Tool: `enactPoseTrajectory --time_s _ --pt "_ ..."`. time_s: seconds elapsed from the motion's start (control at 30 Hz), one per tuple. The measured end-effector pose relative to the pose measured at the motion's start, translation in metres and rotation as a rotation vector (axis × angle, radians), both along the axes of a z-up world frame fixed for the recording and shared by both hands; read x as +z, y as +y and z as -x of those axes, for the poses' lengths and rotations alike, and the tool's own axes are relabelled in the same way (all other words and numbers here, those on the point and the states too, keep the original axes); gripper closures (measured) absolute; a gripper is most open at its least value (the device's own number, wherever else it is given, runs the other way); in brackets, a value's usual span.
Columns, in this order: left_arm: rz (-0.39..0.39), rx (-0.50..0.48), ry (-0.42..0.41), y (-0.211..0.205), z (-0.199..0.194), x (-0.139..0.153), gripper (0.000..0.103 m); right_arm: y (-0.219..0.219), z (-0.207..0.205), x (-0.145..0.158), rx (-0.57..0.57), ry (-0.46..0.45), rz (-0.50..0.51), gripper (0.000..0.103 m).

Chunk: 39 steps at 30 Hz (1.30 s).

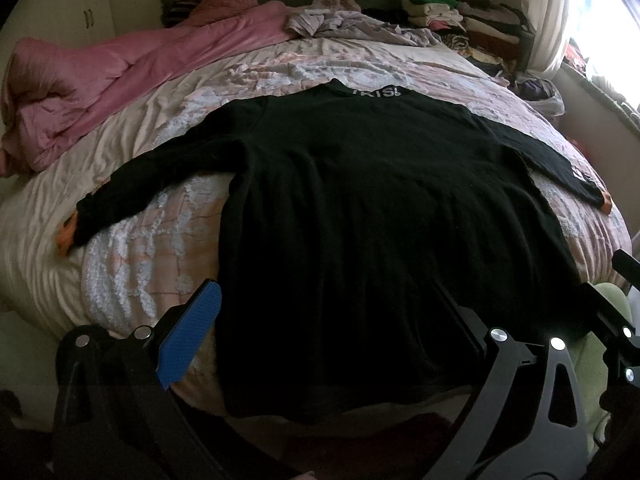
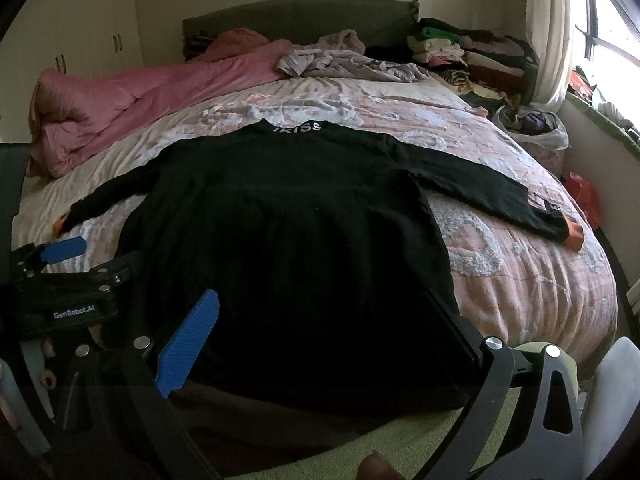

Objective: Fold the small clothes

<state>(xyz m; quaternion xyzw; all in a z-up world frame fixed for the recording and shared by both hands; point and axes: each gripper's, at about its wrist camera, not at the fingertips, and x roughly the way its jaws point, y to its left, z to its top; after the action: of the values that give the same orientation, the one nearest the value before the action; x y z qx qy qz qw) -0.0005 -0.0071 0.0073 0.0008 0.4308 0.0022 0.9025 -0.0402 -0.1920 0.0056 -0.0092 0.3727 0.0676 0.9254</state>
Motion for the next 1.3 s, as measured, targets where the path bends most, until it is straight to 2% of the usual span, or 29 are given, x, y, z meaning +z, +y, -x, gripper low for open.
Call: enactPoseTrajectory --time_s 0.23,0.67,1.3 --pt "-0.009 -0.008 -0.007 -0.010 -0.005 0.008 0.009 0.000 0.000 -0.001 0.000 0.002 -0.002 0.004" --pt "-0.009 -0.005 -0.013 -0.002 -0.026 0.014 0.009 -0.008 -0.013 0.003 -0.009 -0.007 0.006 0.004" --pt "-0.005 -0.018 -0.009 -0.015 -0.082 0.022 0.009 -0.023 -0.068 0.025 -0.039 -0.051 0.027 0.004"
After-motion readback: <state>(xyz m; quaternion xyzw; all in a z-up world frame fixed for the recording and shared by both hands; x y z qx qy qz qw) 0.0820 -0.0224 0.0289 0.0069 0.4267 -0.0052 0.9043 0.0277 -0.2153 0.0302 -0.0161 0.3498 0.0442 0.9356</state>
